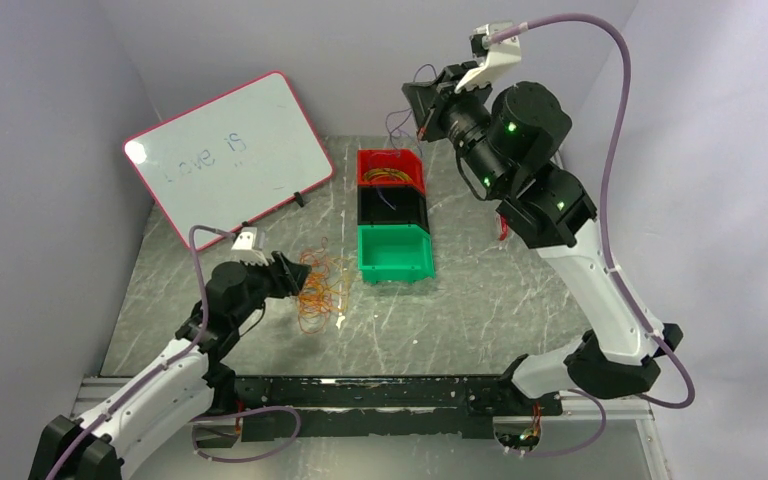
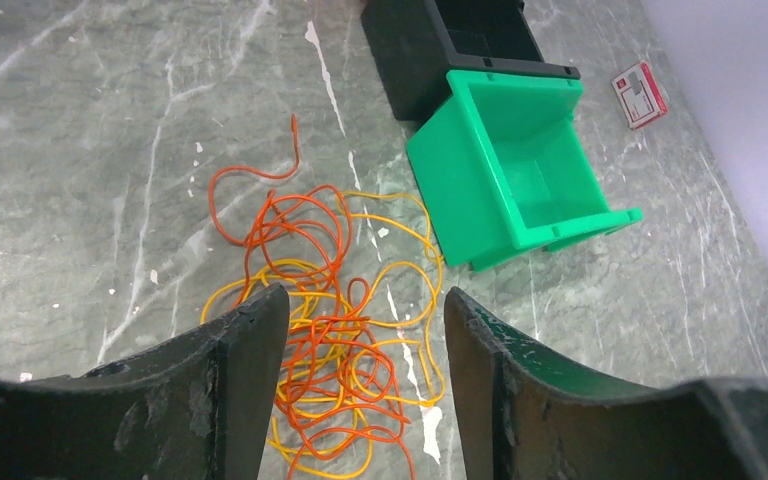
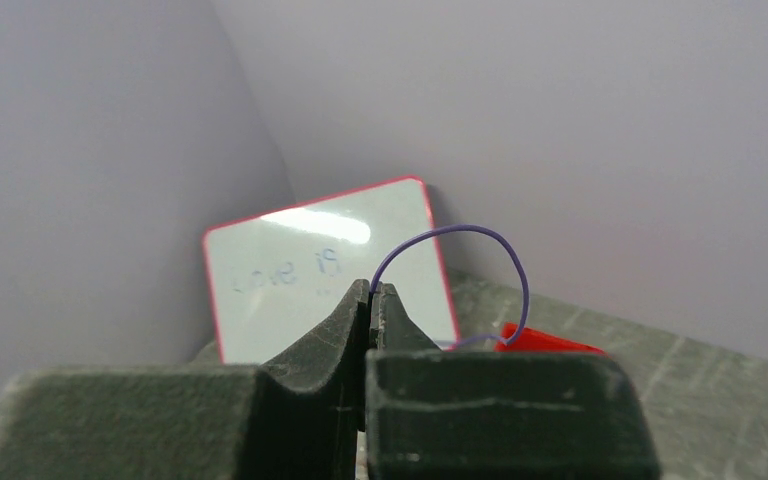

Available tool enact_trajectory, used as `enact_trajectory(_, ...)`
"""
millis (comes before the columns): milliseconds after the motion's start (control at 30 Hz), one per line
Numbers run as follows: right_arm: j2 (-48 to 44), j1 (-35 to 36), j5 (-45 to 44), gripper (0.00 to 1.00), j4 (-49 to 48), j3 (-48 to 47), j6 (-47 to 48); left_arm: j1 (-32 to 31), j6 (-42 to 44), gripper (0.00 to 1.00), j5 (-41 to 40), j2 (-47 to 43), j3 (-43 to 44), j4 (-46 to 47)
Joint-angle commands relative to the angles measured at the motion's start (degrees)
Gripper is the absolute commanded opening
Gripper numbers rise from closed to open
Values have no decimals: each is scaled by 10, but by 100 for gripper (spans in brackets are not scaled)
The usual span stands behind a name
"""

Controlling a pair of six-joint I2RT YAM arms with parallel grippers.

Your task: Untangle the cables

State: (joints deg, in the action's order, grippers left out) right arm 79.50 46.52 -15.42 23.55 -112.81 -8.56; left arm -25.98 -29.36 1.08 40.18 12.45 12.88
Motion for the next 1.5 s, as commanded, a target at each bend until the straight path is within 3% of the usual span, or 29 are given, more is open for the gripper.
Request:
enact_trajectory(0, 17, -51, 24, 0, 38, -6, -2, -2, 8, 64, -19, -18, 44, -51)
enact_trajectory(400, 88, -179, 163, 0, 1, 17, -32, -2, 45, 67, -24, -36, 140, -169)
enact_trajectory(767, 157, -273, 233, 0, -85, 57, -50, -2, 27, 69, -28, 13, 227, -251)
enact_trajectory(1033, 220, -290, 271, 0, -123, 40, -45, -2, 55, 67, -53, 57, 283, -298)
enact_trajectory(1467, 346, -291, 327, 0, -136, -36, -48, -2, 70, 67, -73, 53, 292, -321)
